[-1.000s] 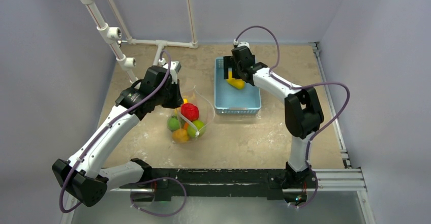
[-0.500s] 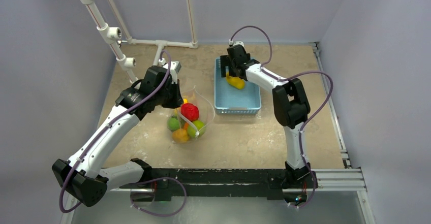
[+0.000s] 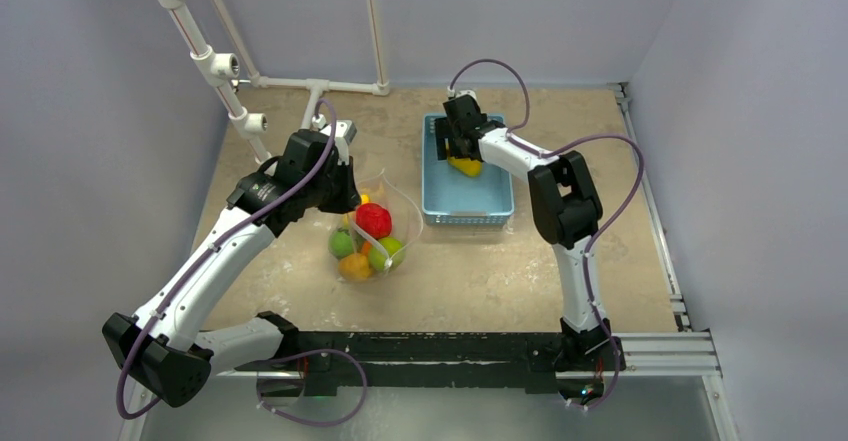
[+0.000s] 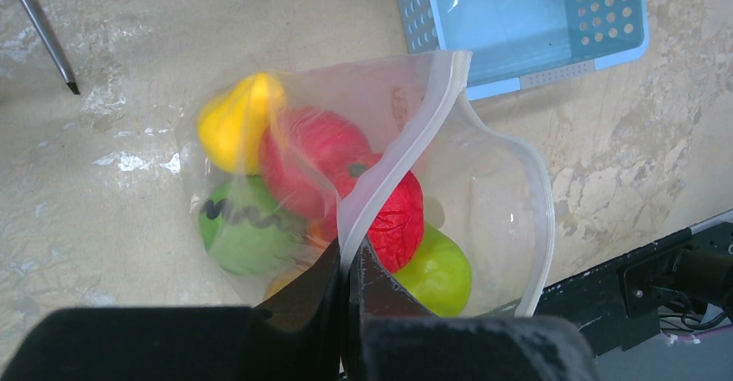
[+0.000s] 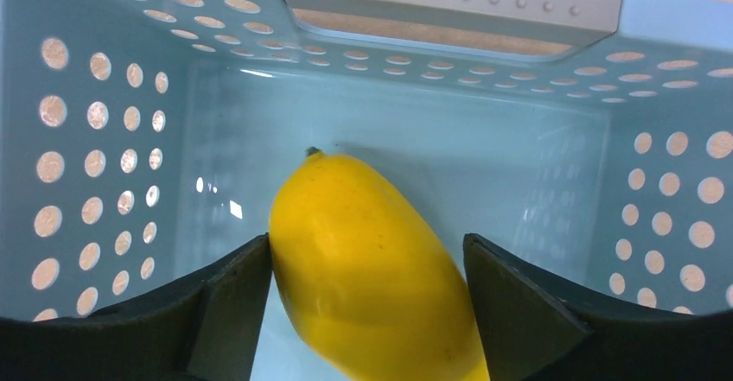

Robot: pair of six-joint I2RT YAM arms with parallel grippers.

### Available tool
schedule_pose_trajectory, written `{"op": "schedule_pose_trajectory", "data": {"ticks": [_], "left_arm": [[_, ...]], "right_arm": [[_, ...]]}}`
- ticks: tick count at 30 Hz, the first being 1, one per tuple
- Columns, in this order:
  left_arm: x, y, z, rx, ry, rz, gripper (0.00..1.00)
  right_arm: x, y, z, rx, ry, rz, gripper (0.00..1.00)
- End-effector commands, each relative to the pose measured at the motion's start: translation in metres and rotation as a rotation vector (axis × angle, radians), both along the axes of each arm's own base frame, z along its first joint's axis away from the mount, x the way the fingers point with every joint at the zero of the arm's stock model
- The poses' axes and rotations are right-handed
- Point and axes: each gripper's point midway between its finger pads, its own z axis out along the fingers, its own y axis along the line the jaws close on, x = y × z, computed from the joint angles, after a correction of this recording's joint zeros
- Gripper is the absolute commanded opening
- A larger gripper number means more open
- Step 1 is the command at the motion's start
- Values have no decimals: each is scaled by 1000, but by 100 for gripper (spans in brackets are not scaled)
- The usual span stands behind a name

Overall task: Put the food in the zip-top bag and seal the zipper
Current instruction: Pick up the fake fruit from the bin.

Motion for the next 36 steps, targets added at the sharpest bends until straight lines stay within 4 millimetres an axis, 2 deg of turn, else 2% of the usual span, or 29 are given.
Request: {"op": "schedule_pose_trajectory", "data": {"ticks": [1,4,7,12,20,26,32,36], "left_arm": [[3,-2,13,-25,-43,2,0],[2,-2,14,-26,-44,2,0],[2,-2,14,-27,-45,2,0],[2,-3,14,-31,-44,2,0],[2,-3,14,-33,-46,3,0],[3,-3,15,-37,-47,4,0],[3,-3,16,-35,-49,5,0],[4,-3,15,-36,-49,7,0]], "right_arm": [[6,2,21,24,-41,4,74],[4,0,23,27,-40,-4,57],[2,-2,32,31,-49,-19,43],[-1,-7,61,56,-97,-42,34],[-19,-11,101,108,-142,-45,29],[-37,0,157,219,-214,28,29],[-69,22,213,342,-274,155,29],[-97,41,242,419,-305,253,30]]}}
